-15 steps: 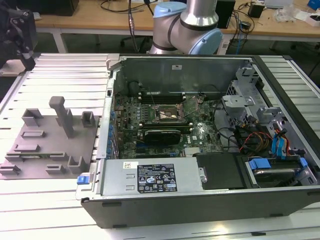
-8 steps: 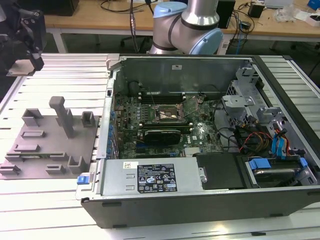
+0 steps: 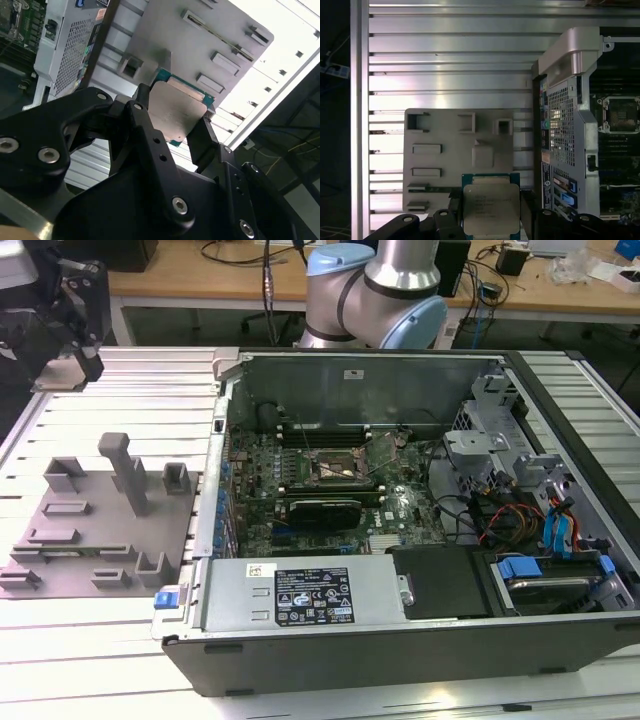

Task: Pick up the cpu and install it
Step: 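Pick up the cpu and move it towards the insertion slot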

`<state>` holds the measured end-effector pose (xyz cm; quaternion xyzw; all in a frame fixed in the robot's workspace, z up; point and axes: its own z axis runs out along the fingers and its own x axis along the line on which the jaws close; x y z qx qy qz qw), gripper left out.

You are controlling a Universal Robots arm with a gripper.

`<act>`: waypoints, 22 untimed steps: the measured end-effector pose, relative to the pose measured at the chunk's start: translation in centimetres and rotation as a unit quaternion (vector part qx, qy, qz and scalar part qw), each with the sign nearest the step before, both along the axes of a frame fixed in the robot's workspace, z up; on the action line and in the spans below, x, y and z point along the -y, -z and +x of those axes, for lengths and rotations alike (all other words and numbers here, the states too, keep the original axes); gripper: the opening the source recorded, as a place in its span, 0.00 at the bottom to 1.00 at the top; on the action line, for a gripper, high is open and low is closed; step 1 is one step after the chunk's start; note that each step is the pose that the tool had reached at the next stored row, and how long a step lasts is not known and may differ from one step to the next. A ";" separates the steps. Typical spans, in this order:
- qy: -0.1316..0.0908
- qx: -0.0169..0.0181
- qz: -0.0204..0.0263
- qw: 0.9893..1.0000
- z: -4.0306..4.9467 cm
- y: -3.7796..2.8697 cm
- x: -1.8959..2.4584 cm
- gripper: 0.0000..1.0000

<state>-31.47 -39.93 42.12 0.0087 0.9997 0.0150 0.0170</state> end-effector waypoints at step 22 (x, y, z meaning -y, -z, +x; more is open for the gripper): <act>0.000 0.000 0.000 1.000 4.32 0.00 0.00 0.55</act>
